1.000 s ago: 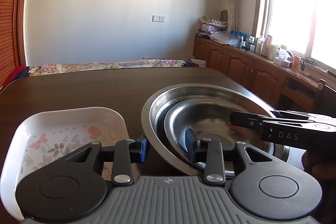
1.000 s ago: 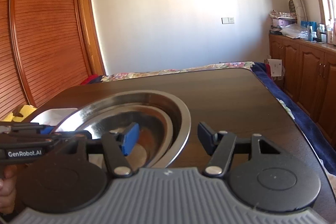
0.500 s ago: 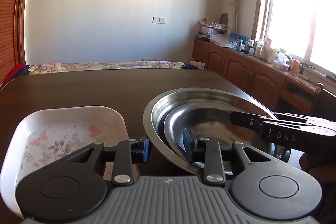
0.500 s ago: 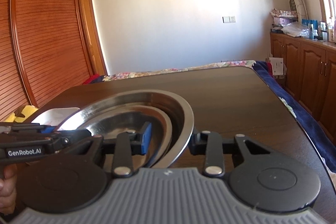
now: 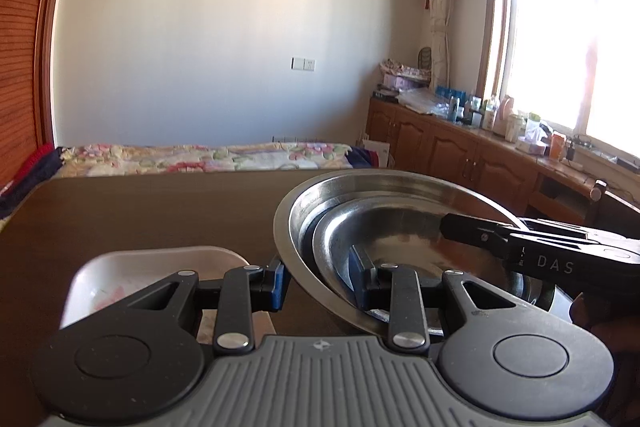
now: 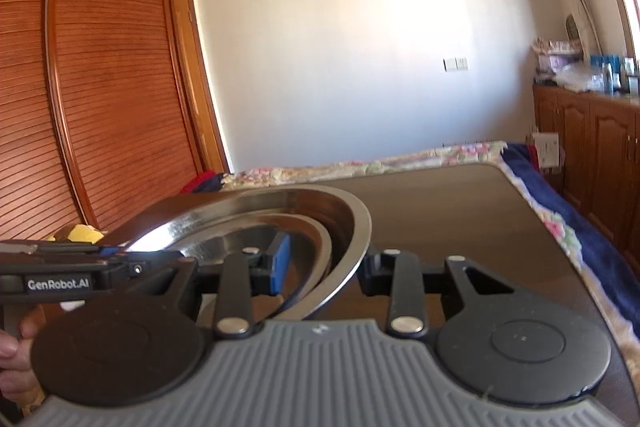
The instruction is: Organize plates and bowls
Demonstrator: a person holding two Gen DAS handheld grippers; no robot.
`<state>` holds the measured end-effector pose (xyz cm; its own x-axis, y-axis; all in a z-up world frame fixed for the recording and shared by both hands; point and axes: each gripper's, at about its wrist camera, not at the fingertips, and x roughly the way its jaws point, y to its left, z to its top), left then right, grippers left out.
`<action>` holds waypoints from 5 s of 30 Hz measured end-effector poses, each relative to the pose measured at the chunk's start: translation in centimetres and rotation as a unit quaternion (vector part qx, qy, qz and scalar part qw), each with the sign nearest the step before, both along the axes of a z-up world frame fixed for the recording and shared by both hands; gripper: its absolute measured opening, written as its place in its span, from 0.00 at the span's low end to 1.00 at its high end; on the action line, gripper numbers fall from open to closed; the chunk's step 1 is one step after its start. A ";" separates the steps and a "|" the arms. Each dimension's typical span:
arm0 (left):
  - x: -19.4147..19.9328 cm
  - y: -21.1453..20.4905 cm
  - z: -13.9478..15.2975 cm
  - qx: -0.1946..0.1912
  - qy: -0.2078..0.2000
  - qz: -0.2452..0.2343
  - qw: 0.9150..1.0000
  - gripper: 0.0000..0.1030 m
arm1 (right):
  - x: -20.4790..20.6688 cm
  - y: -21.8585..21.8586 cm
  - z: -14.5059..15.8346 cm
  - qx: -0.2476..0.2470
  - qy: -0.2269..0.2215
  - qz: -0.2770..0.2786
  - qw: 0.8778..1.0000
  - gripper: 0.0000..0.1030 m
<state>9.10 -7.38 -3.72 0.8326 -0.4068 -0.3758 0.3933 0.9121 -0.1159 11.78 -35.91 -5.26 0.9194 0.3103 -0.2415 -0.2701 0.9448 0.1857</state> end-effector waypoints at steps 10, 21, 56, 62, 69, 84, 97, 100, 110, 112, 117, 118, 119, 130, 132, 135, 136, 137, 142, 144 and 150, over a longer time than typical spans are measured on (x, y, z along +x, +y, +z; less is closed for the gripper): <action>-0.8 2.9 2.3 0.009 -0.017 0.024 1.000 0.32 | -0.2 2.0 1.8 -0.009 -0.014 0.021 1.000 0.35; 0.1 6.0 2.6 0.019 -0.011 0.048 0.999 0.32 | 1.0 5.1 2.2 -0.015 -0.011 0.054 0.998 0.36; 0.8 10.9 -0.5 0.029 0.032 0.084 0.996 0.33 | 2.2 11.5 0.3 -0.048 0.034 0.104 0.993 0.36; 0.7 10.6 -0.8 0.032 0.039 0.087 0.995 0.33 | 2.4 11.9 0.0 -0.049 0.040 0.105 0.992 0.36; 0.8 10.5 -1.1 0.031 0.042 0.089 0.995 0.33 | 2.7 12.0 -0.3 -0.051 0.047 0.105 0.992 0.36; 0.5 10.3 -1.5 0.035 0.038 0.097 0.994 0.34 | 2.5 12.3 0.0 -0.069 0.041 0.097 0.992 0.41; -1.2 10.6 0.9 0.048 0.000 0.133 0.990 0.68 | 0.9 10.1 1.6 -0.058 0.017 0.064 0.996 0.42; -1.9 10.0 1.8 0.051 -0.010 0.134 0.990 0.74 | 0.5 9.7 2.1 -0.055 0.011 0.056 0.997 0.44; -5.1 8.8 5.3 0.047 -0.053 0.130 0.989 1.00 | -2.0 8.5 4.9 -0.057 -0.020 0.025 0.998 0.67; -5.4 8.6 6.0 0.047 -0.057 0.129 0.989 1.00 | -2.5 8.0 5.4 -0.051 -0.024 0.019 0.998 0.76; -6.7 7.5 7.3 0.052 -0.070 0.126 0.988 1.00 | -3.3 7.2 6.1 -0.049 -0.038 0.007 0.998 0.96; -7.0 7.1 7.5 0.055 -0.073 0.125 0.988 1.00 | -3.5 7.1 6.3 -0.051 -0.040 0.006 0.998 0.97; -7.1 6.9 7.6 0.056 -0.074 0.124 0.988 1.00 | -3.7 7.0 6.4 -0.053 -0.043 0.006 0.998 1.00; -8.3 4.8 7.3 0.074 -0.062 0.126 0.987 1.00 | -6.2 5.9 6.8 -0.046 -0.057 -0.024 0.997 1.00; -8.4 4.7 7.0 0.074 -0.057 0.125 0.988 1.00 | -6.6 5.8 6.9 -0.048 -0.057 -0.033 0.997 1.00; -8.7 4.7 6.7 0.071 -0.051 0.124 0.989 1.00 | -7.0 5.6 6.7 -0.048 -0.052 -0.049 0.996 1.00; -8.8 4.8 6.6 0.069 -0.049 0.124 0.989 1.00 | -7.1 5.6 6.7 -0.047 -0.049 -0.051 0.996 1.00; -9.0 4.8 6.4 0.069 -0.049 0.124 0.989 1.00 | -7.1 5.6 6.6 -0.046 -0.047 -0.052 0.996 1.00; -9.3 4.8 5.7 0.080 -0.049 0.131 0.987 1.00 | -7.5 5.7 6.0 -0.041 -0.039 -0.066 0.996 1.00; -9.2 5.0 5.4 0.085 -0.045 0.135 0.986 1.00 | -7.6 5.8 5.7 -0.041 -0.037 -0.068 0.996 1.00; -9.1 5.8 4.6 0.086 -0.037 0.146 0.985 1.00 | -7.6 6.4 5.1 -0.053 -0.036 -0.074 0.995 1.00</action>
<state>0.00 -1.58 0.83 0.9325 -0.0816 -0.3517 0.1126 0.9913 0.0687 4.18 -29.47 -0.19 0.9692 0.1471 -0.1977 -0.1363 0.9884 0.0673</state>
